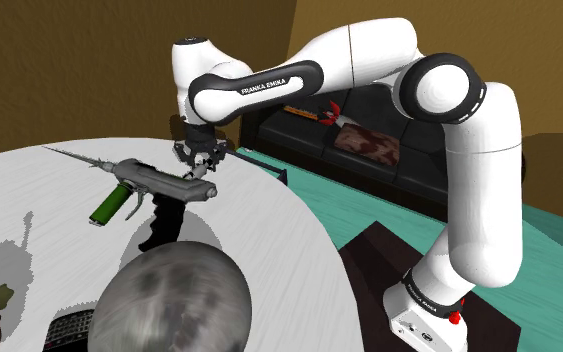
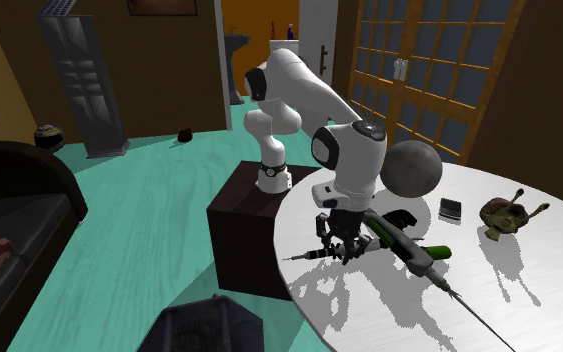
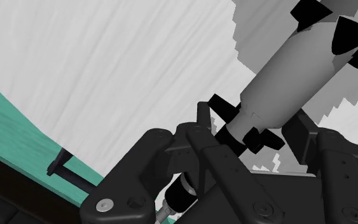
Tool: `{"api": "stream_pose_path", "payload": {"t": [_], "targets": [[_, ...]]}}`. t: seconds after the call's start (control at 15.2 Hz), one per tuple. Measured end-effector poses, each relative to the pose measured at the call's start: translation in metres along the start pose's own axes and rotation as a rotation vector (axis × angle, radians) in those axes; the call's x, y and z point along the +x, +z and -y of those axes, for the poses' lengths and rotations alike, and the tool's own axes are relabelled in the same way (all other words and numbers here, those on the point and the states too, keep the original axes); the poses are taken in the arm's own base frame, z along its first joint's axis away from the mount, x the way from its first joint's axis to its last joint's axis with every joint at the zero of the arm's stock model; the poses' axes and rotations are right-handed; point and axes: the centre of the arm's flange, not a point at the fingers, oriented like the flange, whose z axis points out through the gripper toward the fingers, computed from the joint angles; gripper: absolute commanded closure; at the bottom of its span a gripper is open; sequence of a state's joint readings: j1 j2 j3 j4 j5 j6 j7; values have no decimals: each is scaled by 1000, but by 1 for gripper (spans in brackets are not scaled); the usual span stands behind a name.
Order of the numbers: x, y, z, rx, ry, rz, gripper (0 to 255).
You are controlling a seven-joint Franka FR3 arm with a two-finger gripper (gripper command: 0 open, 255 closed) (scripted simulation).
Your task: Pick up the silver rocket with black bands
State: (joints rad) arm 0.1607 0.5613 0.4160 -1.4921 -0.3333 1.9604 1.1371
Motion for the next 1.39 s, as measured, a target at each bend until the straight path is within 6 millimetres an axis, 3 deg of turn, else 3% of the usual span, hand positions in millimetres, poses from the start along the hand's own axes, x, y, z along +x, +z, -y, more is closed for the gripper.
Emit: {"api": "stream_pose_path", "payload": {"t": [0.59,1.39], "targets": [[0,-2,0,0,-1,0,255],[3,-63,-5,-1,0,0,255]]}}
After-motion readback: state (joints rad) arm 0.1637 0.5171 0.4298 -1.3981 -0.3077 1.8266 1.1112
